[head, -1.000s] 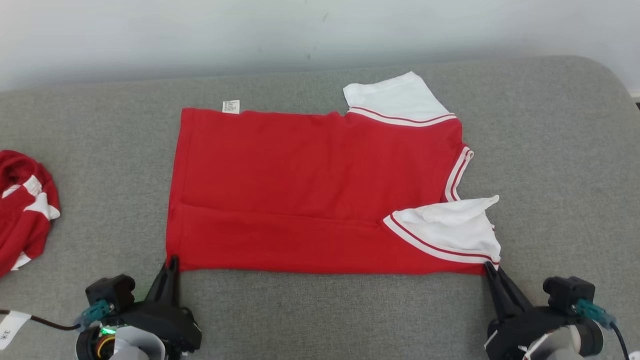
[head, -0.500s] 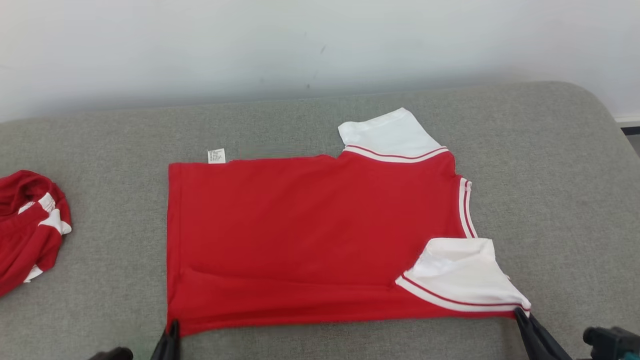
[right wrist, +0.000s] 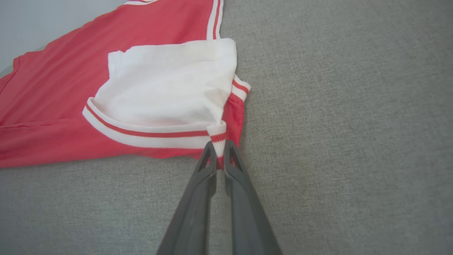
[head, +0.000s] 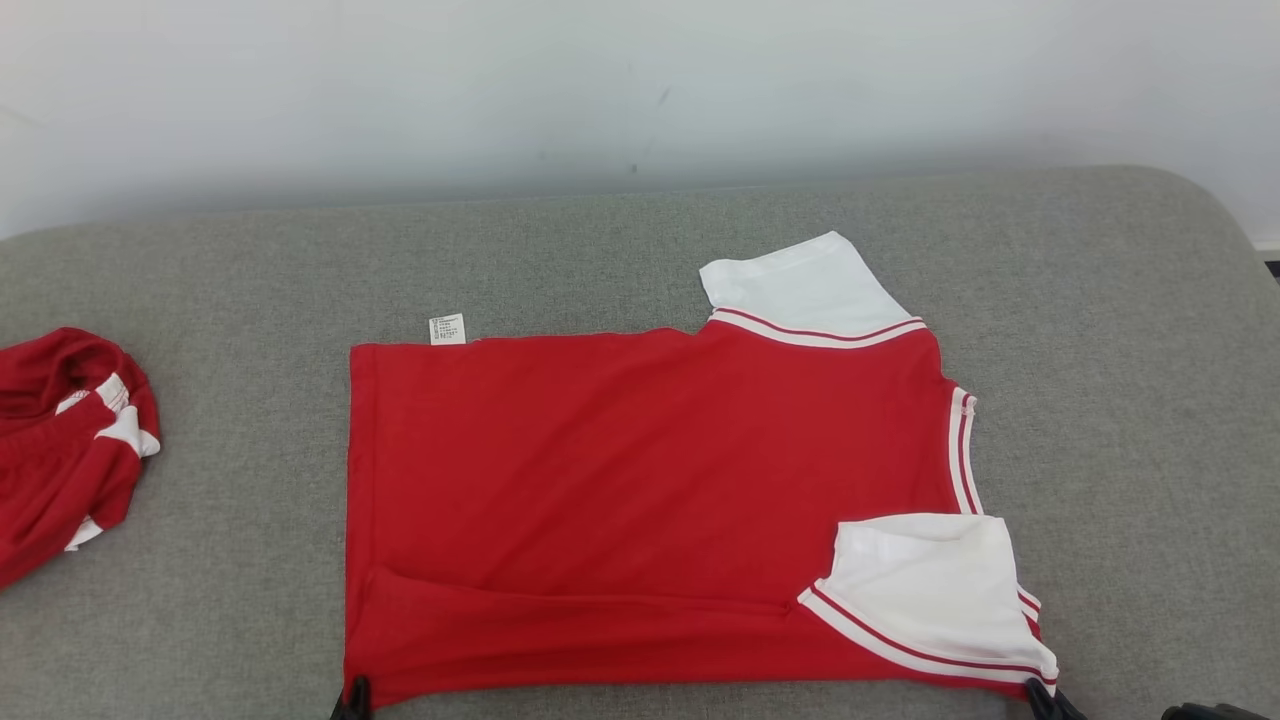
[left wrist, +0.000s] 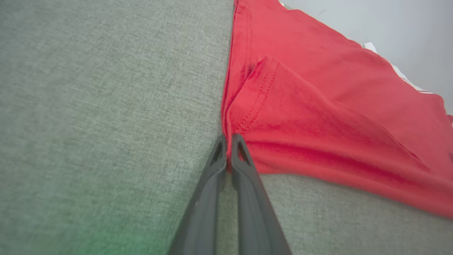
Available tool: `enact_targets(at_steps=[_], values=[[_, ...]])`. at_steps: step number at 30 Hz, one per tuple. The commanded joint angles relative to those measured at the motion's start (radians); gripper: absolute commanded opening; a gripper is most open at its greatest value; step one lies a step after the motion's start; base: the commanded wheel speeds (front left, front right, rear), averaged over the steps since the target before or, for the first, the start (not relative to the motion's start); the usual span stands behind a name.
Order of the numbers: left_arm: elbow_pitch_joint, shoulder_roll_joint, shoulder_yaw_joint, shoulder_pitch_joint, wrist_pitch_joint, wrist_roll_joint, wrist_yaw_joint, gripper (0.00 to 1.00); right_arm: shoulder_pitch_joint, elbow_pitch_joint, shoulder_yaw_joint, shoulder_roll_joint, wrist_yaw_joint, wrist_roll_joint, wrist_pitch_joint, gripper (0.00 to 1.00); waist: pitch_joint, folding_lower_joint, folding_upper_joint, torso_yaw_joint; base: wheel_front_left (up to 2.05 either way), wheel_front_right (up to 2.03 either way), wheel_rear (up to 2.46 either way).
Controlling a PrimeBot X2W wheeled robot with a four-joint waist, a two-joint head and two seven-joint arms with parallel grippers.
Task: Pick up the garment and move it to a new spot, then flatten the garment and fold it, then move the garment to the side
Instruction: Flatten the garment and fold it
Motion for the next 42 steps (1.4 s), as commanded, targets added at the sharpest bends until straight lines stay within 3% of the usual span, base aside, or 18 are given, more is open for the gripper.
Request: enact_targets(at_steps=[1, 7, 8, 9, 10, 11, 20, 28, 36, 42], values=[[0.005, 0.004, 0.005, 0.027, 0.001, -0.013, 0.007, 0.00, 0.015, -0.009, -0.008, 0.012, 0.001, -0.015, 0.009, 0.00, 0.000, 0.0000, 0.0000, 0.000, 0.00, 0.00, 0.00], [0.006, 0.012, 0.000, 0.019, 0.000, -0.002, 0.015, 0.00, 0.014, -0.013, -0.023, 0.036, 0.001, -0.039, 0.022, 0.00, -0.003, 0.0000, 0.0000, 0.000, 0.00, 0.00, 0.00], [0.007, 0.014, -0.001, 0.018, -0.001, 0.009, 0.017, 0.31, 0.011, -0.011, -0.025, 0.040, 0.001, -0.043, 0.019, 0.13, -0.004, 0.0000, 0.0000, 0.000, 0.00, 0.00, 0.00], [0.007, 0.015, -0.003, 0.018, -0.002, 0.014, 0.021, 0.82, 0.008, -0.007, -0.026, 0.042, 0.001, -0.046, 0.017, 0.49, -0.006, 0.0000, 0.0000, 0.000, 0.00, 0.00, 0.00], [0.006, 0.013, -0.002, 0.020, -0.003, 0.016, 0.022, 1.00, 0.006, -0.006, -0.027, 0.043, 0.001, -0.050, 0.012, 0.63, -0.008, 0.0000, 0.0000, 0.000, 0.00, 0.00, 0.00], [0.004, 0.010, 0.001, 0.022, -0.003, 0.016, 0.021, 1.00, 0.005, -0.005, -0.027, 0.045, 0.001, -0.054, 0.008, 1.00, -0.011, 0.0000, 0.0000, 0.001, 0.00, 0.00, 0.00], [-0.100, -0.009, 0.061, 0.056, -0.006, 0.063, 0.012, 1.00, -0.003, -0.053, -0.050, 0.063, 0.001, -0.091, -0.057, 1.00, -0.040, 0.0000, 0.0000, 0.011, 0.00, 0.00, 0.00], [-0.264, -0.055, 0.140, 0.110, -0.006, 0.247, -0.022, 1.00, -0.036, -0.016, -0.066, 0.142, 0.001, -0.164, -0.167, 1.00, -0.060, 0.0000, 0.0000, 0.029, 0.00, 0.00, 0.00], [-0.358, -0.092, 0.208, 0.149, -0.006, 0.442, -0.030, 1.00, -0.074, 0.041, -0.068, 0.217, 0.001, -0.247, -0.230, 1.00, -0.073, 0.0000, 0.0000, 0.036, 0.00, 0.00, 0.00], [-0.403, -0.101, 0.267, 0.166, -0.006, 0.504, -0.027, 1.00, -0.061, -0.042, -0.139, 0.262, 0.001, -0.330, -0.232, 1.00, -0.072, 0.0000, 0.0000, 0.042, 0.00, 0.00, 0.00]])
